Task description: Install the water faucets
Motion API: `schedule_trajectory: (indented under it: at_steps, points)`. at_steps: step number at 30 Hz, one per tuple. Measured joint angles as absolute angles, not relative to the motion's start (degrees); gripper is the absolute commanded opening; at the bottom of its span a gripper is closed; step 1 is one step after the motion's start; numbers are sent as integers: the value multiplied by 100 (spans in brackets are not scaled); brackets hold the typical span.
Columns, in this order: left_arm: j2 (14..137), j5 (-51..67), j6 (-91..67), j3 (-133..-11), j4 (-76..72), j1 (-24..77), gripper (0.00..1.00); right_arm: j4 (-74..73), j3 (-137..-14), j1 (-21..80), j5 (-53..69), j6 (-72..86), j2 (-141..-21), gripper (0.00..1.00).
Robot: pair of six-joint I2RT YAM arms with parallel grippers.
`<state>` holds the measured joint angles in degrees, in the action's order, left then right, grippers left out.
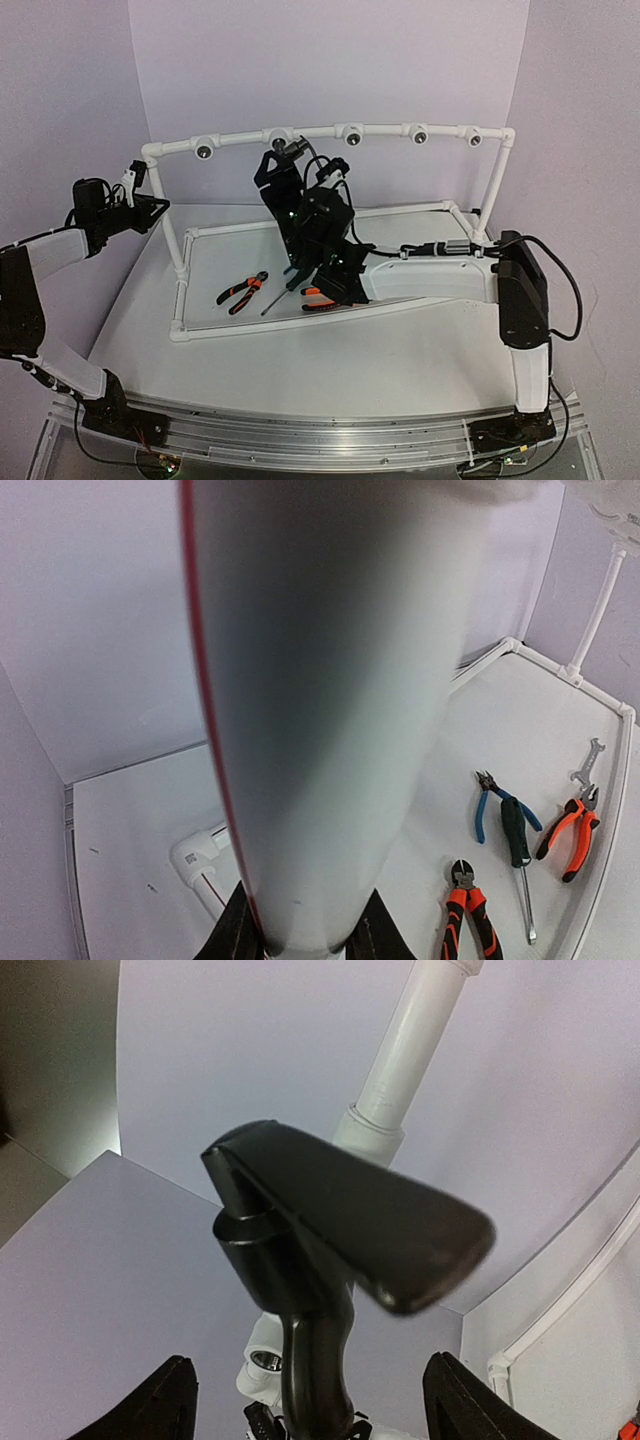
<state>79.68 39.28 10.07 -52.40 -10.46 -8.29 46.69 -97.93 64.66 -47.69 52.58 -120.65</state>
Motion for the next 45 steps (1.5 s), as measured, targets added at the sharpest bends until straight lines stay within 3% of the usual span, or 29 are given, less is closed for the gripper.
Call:
schedule_trajectory:
  at_steps: [8,13,18,22,26,33,45]
  points:
    - [7968,3928,1008,-5240,-1046,-829,0,4864,-7552,6779,-4618,4712,-10593,85]
    - [7968,3929,1011,-5240,-1046,-829,0,4464,-6439,7067,-4693,3311,-9784,85]
    - [7968,3929,1015,-5240,-1046,-829,0,3127,-6789,7472,-5293,-507,-9540,89]
    - [7968,3929,1020,-5240,-1042,-829,0,3527,-6859,7700,-5745,-4647,-9549,85]
    - [7966,3921,1023,-5258,-978,-829,0,3442,-7225,7558,-5571,-7140,-9551,84]
    - [7761,3872,1131,-5428,-238,-816,0,2020,-8358,7268,-4825,-9055,-9530,87]
    - [6626,3706,1094,-5271,1299,-793,0,-133,-8965,7041,-3926,-10198,-9524,88]
